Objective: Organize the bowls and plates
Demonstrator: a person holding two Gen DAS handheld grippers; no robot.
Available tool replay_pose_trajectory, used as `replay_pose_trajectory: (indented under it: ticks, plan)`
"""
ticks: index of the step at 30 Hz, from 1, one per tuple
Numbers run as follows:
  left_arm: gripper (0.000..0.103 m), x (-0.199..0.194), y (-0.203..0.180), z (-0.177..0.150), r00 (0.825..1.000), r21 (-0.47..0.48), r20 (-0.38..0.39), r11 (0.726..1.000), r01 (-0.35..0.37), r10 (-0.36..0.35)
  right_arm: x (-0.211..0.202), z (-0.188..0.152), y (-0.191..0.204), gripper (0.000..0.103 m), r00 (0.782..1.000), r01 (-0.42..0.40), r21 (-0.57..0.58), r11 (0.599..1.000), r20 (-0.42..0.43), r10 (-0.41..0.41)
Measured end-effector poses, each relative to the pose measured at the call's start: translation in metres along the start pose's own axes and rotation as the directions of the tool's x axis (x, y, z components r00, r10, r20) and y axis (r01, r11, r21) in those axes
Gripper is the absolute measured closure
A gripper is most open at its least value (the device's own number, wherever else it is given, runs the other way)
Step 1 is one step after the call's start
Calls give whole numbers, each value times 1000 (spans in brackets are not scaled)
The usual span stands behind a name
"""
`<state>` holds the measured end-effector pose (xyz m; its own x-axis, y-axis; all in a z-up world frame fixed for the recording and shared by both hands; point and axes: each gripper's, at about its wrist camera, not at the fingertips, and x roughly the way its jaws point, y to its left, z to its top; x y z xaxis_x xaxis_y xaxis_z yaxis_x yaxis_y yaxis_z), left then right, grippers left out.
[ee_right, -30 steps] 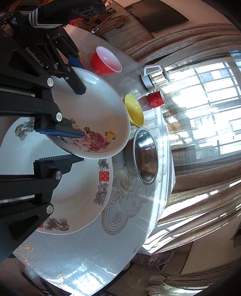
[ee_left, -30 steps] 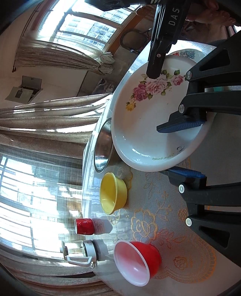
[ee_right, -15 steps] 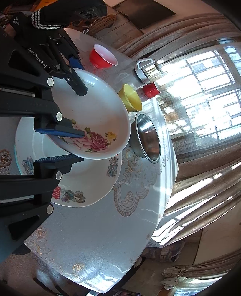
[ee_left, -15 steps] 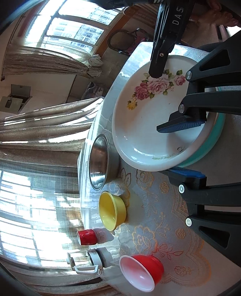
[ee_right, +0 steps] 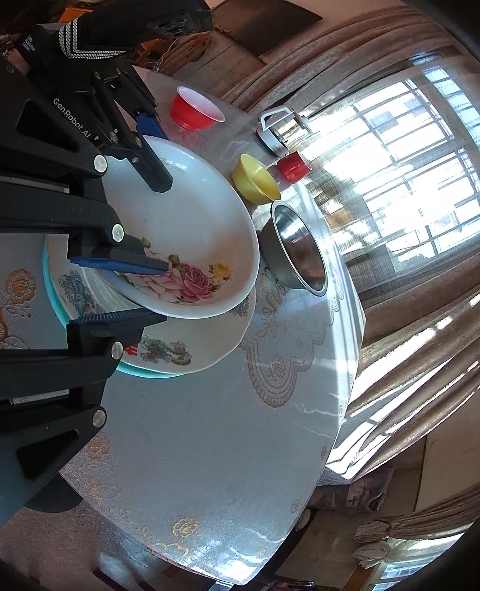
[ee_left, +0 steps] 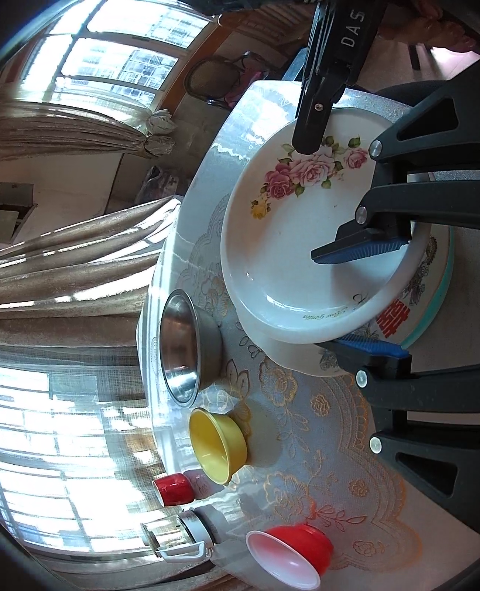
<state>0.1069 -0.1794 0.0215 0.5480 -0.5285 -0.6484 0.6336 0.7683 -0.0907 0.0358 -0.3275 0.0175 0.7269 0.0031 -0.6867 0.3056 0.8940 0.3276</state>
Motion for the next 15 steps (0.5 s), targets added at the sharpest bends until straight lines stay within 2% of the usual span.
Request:
replay_pose_trajectory:
  ticks: [9, 15]
  plan:
    - [65, 14, -12, 3, 997, 33, -72, 999, -6, 8, 5, -3, -16, 83, 999, 15, 53, 998, -44, -13]
    - [64, 22, -8, 5, 991, 0, -130, 1000, 4, -3, 8, -2, -14, 82, 998, 35, 45, 998, -55, -33]
